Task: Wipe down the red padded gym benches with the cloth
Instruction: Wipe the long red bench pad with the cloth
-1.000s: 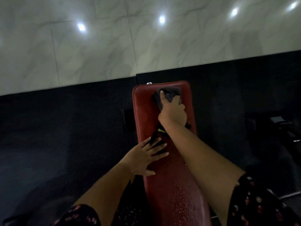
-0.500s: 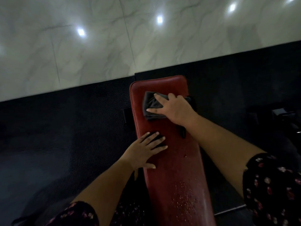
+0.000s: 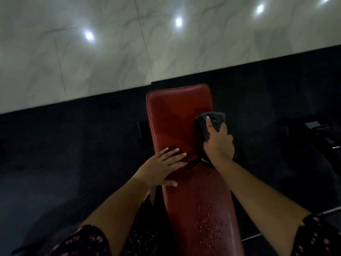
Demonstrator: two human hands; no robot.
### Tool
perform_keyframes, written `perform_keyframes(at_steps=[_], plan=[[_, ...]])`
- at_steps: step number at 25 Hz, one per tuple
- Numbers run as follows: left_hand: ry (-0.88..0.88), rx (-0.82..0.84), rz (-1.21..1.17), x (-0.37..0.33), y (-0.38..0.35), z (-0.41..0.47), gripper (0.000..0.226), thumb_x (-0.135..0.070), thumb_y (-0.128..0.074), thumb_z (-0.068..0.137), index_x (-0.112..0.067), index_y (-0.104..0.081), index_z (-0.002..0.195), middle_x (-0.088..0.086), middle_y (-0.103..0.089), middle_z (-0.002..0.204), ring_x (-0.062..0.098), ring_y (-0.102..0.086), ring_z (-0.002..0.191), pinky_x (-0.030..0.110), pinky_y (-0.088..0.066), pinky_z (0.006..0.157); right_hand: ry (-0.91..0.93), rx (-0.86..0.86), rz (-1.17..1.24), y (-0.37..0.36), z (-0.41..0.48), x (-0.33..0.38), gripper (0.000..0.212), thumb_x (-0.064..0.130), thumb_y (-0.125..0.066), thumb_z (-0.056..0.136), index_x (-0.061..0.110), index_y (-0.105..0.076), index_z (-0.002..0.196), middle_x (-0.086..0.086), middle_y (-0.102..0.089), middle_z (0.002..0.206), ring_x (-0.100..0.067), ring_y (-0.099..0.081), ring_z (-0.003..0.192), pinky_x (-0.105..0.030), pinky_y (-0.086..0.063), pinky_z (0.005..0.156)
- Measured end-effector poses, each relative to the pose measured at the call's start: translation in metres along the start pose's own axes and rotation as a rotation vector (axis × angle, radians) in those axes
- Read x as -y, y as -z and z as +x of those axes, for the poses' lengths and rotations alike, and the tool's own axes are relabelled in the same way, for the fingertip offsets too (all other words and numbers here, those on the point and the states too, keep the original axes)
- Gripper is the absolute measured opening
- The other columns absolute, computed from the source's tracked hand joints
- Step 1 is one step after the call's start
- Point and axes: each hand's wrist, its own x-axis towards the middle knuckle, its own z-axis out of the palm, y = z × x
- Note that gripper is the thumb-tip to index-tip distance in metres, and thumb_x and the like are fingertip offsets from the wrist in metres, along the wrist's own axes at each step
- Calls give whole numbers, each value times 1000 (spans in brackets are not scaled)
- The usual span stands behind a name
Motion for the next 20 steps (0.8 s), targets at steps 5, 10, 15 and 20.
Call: perform_keyframes(at_steps=[5, 10, 15, 20], plan=[[467, -328, -201, 67, 27, 4, 49, -37, -40, 93, -12, -52, 133, 11, -42, 150, 27, -27, 145, 43, -13, 122, 262, -29, -152, -4, -15, 44, 80, 26, -49, 98, 49, 8, 150, -16, 2, 160, -37, -36, 124, -45, -46, 90], [351, -329, -58, 139, 65, 54, 48, -22, -40, 87, -10, -54, 131, 15, -51, 142, 35, -40, 137, 51, -30, 114, 640, -118, -279, -19, -28, 88, 60, 28, -37, 103, 45, -7, 152, -21, -6, 159, -39, -44, 113, -45, -47, 80], [155, -107, -4, 129, 85, 105, 50, -22, -42, 93, -16, -48, 143, 6, -36, 156, 27, -26, 147, 41, -12, 120, 946, -111, -512, -21, -23, 66, 63, 19, -32, 100, 43, -8, 153, -17, -7, 159, -42, -43, 114, -48, -48, 79], [25, 1, 45, 118, 80, 136, 52, -30, -32, 96, -18, -47, 144, 5, -39, 154, 27, -29, 146, 43, -16, 120, 805, -109, -466, -17, -5, -11, 76, 19, -46, 97, 50, -1, 150, -16, -8, 160, -39, -47, 107, -49, -48, 80]])
